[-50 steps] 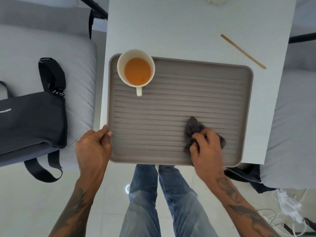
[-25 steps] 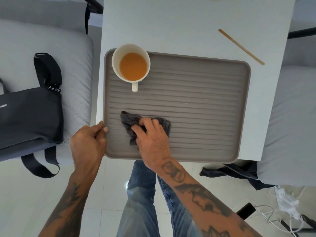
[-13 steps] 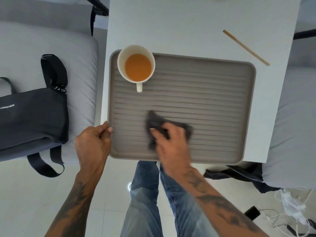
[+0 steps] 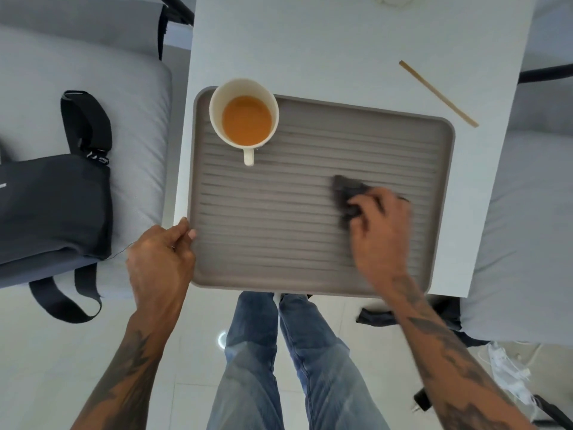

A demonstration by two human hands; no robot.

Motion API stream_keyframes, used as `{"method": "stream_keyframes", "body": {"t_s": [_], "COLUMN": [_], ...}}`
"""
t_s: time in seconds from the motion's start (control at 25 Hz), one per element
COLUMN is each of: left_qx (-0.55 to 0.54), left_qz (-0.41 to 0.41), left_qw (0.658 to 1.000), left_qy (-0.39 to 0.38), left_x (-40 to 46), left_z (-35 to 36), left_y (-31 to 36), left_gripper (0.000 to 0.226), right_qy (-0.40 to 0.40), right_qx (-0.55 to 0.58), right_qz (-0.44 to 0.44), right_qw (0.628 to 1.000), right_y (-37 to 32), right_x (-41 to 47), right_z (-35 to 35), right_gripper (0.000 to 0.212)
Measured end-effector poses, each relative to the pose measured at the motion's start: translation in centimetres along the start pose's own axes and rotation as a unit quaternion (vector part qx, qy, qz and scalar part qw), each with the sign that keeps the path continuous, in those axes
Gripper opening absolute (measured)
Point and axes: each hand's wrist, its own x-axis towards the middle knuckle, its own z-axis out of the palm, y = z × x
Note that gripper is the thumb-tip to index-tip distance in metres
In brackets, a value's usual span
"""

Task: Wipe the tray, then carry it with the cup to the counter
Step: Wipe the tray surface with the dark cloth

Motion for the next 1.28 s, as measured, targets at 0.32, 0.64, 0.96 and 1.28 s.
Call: {"method": "stream_keyframes", "body": {"t_s": [0.32, 0.64, 0.96, 1.28], "left_qx": [0.051, 0.104, 0.160, 0.253], "left_qz": [0.046, 0.005, 0.313, 0.296], "left_qw": [0.998, 0.993, 0.934, 0.910], "left_qy": [-0.012, -0.048, -0.059, -0.144], "left_x": [-0.2, 0.0, 0.6, 0.8], "left_z": [-0.1, -0.7, 2.0, 2.9], "left_y": [0.7, 1.1, 3.3, 4.7], "left_gripper": [0.022, 0.028, 0.044, 0.064], "right_qy": [0.006, -0.102, -0.004, -0.058], "right_qx": [0.036, 0.044, 0.028, 0.030], "right_qz": [-0.081, -0.175, -0.061, -0.179], "right_qw": [0.996, 0.978, 0.998, 0.982], "right_y": [-7.8, -15.4, -0.1, -11.8], "right_x": [0.4, 1.4, 0.6, 2.5], "right_z": [2.9, 5.1, -0.1, 4.0], "right_gripper": [0.034, 0.039, 0.031, 0.044]}}
